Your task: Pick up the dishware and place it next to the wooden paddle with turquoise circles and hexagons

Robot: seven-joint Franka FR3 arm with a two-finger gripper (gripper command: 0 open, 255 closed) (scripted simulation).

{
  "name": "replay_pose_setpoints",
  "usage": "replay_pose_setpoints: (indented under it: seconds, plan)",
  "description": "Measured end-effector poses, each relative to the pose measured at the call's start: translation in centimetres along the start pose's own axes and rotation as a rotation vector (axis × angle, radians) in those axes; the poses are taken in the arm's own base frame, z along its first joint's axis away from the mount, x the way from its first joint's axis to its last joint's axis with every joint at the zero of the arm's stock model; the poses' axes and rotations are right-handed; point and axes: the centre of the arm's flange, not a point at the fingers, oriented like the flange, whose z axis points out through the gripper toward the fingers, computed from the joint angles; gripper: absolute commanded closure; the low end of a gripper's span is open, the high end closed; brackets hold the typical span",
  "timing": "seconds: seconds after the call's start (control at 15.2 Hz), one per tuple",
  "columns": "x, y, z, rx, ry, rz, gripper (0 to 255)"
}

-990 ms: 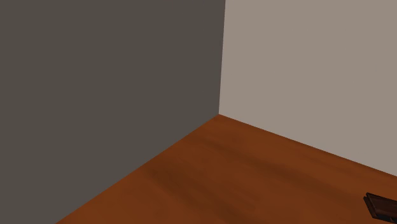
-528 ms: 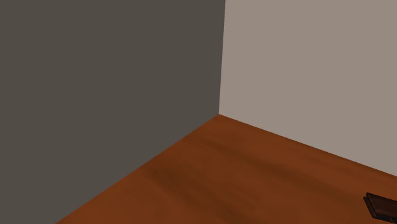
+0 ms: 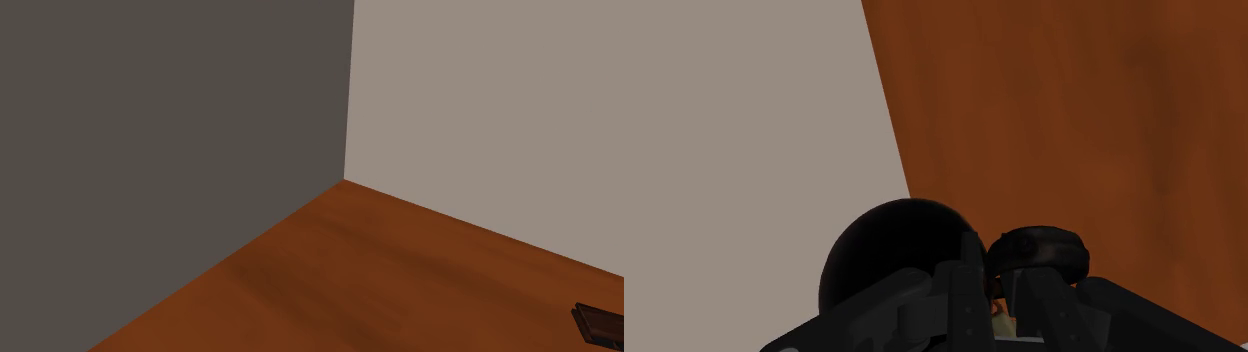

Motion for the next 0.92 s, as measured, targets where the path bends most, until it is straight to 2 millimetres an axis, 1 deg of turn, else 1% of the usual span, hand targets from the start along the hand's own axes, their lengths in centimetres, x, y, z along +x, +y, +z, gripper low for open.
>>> replay_pose_setpoints:
  seconds: [0.92]
  plan:
    - [1.2,-0.9,7.3,0.0,0.0,0.0,255]
